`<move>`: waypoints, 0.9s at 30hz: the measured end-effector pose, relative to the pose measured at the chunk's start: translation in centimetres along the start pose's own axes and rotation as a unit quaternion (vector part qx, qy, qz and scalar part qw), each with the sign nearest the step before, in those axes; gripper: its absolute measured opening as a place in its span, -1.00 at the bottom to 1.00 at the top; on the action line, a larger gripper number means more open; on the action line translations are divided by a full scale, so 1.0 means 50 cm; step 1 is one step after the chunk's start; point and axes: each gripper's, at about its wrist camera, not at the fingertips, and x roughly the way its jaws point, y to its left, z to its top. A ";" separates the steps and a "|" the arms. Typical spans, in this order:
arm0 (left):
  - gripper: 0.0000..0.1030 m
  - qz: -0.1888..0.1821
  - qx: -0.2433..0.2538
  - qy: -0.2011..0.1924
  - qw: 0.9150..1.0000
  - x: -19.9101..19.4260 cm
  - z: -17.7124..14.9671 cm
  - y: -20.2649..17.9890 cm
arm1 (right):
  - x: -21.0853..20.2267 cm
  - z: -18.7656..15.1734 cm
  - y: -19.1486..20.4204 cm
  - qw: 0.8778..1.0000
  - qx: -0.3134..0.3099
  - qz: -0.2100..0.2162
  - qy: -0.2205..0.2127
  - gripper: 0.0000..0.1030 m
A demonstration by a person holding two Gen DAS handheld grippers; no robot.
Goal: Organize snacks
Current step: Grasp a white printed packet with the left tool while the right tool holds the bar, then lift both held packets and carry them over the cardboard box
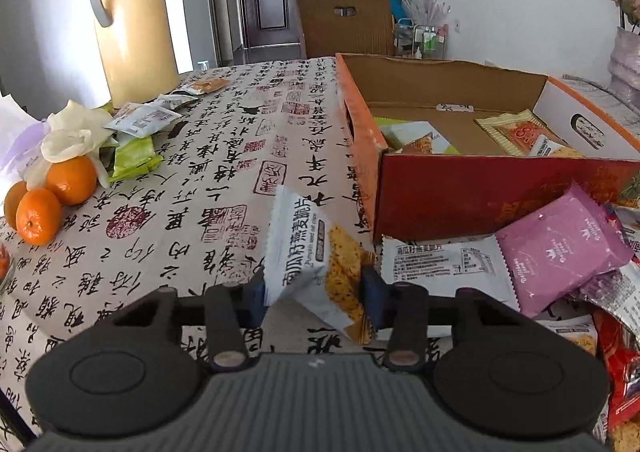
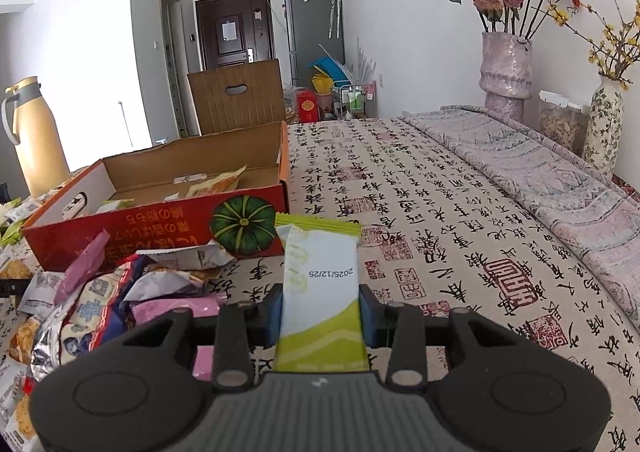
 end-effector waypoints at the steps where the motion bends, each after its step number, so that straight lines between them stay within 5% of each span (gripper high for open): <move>1: -0.12 0.000 0.000 -0.002 1.000 -0.003 0.000 0.000 | 0.001 0.000 0.000 1.000 0.000 0.001 0.000 -0.29; 19: -0.47 0.024 -0.011 -0.078 0.997 -0.122 -0.010 0.002 | -0.019 -0.002 -0.003 1.000 0.003 0.013 -0.009 -0.29; 27: -0.47 0.023 -0.022 -0.111 0.993 -0.176 -0.010 0.008 | -0.034 -0.002 0.000 1.000 0.002 0.016 -0.017 -0.29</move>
